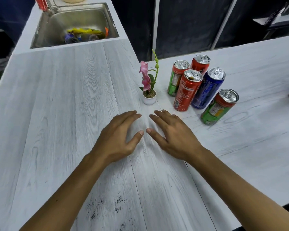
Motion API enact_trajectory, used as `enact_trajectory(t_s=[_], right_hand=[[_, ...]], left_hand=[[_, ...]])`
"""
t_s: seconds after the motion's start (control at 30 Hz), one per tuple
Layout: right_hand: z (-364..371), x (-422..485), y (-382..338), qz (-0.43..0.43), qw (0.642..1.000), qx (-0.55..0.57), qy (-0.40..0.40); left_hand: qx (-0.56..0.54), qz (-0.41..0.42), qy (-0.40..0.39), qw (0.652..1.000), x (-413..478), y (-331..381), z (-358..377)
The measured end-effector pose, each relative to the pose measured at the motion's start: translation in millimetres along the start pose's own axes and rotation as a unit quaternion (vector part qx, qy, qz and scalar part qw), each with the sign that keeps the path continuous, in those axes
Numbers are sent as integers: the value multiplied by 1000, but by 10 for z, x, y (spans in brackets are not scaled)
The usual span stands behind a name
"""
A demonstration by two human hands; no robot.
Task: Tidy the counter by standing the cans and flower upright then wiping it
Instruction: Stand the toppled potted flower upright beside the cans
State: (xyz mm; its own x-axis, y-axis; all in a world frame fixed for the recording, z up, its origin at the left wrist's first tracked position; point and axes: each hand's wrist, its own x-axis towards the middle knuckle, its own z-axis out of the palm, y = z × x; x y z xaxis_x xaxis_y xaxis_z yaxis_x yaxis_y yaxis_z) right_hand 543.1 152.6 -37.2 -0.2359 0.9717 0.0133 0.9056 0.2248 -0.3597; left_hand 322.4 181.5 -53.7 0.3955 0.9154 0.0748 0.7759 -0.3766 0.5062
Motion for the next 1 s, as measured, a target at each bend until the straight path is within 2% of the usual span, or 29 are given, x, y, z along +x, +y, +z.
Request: enact_trajectory(t_s=[0.3,1.0], right_hand=[[-21,-532,-84,20,999,-45,3],[231,-2320,-612,201,976,-35,79]], left_hand=[[-14,46,-38,998,-293,180,8],[-24,237,-104,966,-1183,618,274]])
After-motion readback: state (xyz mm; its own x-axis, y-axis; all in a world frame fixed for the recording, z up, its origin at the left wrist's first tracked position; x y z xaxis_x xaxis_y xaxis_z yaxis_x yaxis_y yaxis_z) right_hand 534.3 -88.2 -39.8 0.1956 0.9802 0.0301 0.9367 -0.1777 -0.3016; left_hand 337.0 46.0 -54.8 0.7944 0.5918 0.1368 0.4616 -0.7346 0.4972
